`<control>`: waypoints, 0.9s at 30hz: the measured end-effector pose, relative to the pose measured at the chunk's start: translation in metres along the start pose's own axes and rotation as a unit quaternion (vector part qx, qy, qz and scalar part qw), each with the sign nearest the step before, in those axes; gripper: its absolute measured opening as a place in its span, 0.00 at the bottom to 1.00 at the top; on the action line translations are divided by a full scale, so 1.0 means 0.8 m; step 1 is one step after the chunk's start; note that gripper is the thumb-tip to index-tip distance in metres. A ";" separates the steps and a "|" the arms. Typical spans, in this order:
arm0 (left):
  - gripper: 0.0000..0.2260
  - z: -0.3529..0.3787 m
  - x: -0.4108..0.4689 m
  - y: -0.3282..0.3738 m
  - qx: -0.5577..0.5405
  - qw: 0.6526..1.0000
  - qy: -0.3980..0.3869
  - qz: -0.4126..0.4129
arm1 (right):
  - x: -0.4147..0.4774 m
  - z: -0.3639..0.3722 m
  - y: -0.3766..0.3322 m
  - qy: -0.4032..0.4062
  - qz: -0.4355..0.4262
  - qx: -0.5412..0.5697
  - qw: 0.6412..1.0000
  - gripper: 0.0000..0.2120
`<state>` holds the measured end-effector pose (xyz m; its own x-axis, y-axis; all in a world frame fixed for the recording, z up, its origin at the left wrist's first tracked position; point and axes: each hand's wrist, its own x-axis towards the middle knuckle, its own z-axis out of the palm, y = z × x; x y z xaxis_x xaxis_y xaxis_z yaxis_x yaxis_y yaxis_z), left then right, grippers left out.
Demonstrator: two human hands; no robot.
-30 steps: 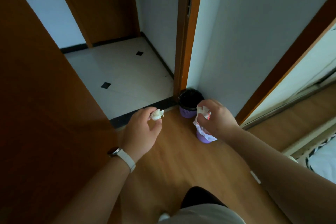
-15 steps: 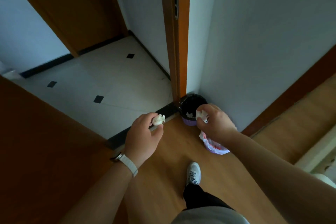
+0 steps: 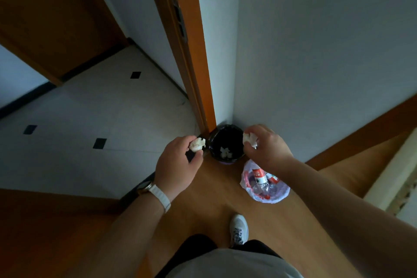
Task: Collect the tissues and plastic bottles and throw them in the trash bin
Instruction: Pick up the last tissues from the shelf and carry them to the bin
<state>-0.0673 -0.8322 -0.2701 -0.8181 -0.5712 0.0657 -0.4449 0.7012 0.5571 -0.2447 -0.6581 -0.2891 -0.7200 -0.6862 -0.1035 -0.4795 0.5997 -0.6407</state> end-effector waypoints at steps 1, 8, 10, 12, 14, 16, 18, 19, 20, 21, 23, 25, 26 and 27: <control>0.14 0.003 0.015 -0.005 0.003 1.000 -0.004 0.004 | 0.009 0.002 0.003 0.002 0.004 0.004 1.000 0.17; 0.11 0.037 0.106 -0.034 -0.005 0.996 -0.079 0.032 | 0.065 0.024 0.021 -0.011 0.083 0.004 0.996 0.15; 0.10 0.052 0.137 -0.044 -0.017 0.994 -0.100 0.045 | 0.088 0.029 0.023 -0.010 0.104 -0.004 0.995 0.15; 0.11 0.067 0.165 -0.055 -0.021 0.989 -0.133 0.055 | 0.108 0.039 0.028 -0.011 0.131 -0.006 0.991 0.15; 0.10 0.088 0.191 -0.072 -0.021 0.984 -0.163 0.063 | 0.126 0.055 0.036 -0.015 0.164 -0.002 0.986 0.14; 0.10 0.115 0.215 -0.096 -0.025 0.980 -0.186 0.061 | 0.146 0.082 0.053 -0.021 0.183 -0.006 0.983 0.14; 0.09 0.148 0.238 -0.122 -0.022 0.977 -0.203 0.057 | 0.166 0.107 0.075 -0.025 0.196 -0.023 0.980 0.14; 0.09 0.167 0.249 -0.137 -0.021 0.976 -0.211 0.055 | 0.178 0.120 0.088 -0.021 0.205 -0.027 0.978 0.14; 0.09 0.189 0.260 -0.153 -0.019 0.974 -0.220 0.056 | 0.191 0.135 0.103 -0.016 0.214 -0.026 0.976 0.14; 0.10 0.212 0.269 -0.170 -0.014 0.972 -0.228 0.058 | 0.203 0.153 0.120 -0.010 0.219 -0.017 0.975 0.14; 0.10 0.260 0.286 -0.203 -0.003 0.968 -0.244 0.059 | 0.224 0.192 0.158 0.000 0.235 0.013 0.972 0.14; 0.10 0.310 0.301 -0.239 0.004 0.965 -0.255 0.061 | 0.243 0.237 0.200 0.004 0.251 0.030 0.967 0.13; 0.11 0.336 0.306 -0.256 0.008 0.964 -0.259 0.061 | 0.251 0.259 0.221 0.003 0.256 0.031 0.966 0.13; 0.11 0.361 0.310 -0.272 0.010 0.963 -0.262 0.058 | 0.258 0.280 0.243 0.005 0.261 0.032 0.965 0.13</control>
<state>-0.2792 -1.0031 -0.6142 -0.9319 -0.1983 -0.3038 -0.3423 0.7585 0.5546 -0.3745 -0.7752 -0.6055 -0.8599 -0.2926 -0.4183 -0.0177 0.8360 -0.5484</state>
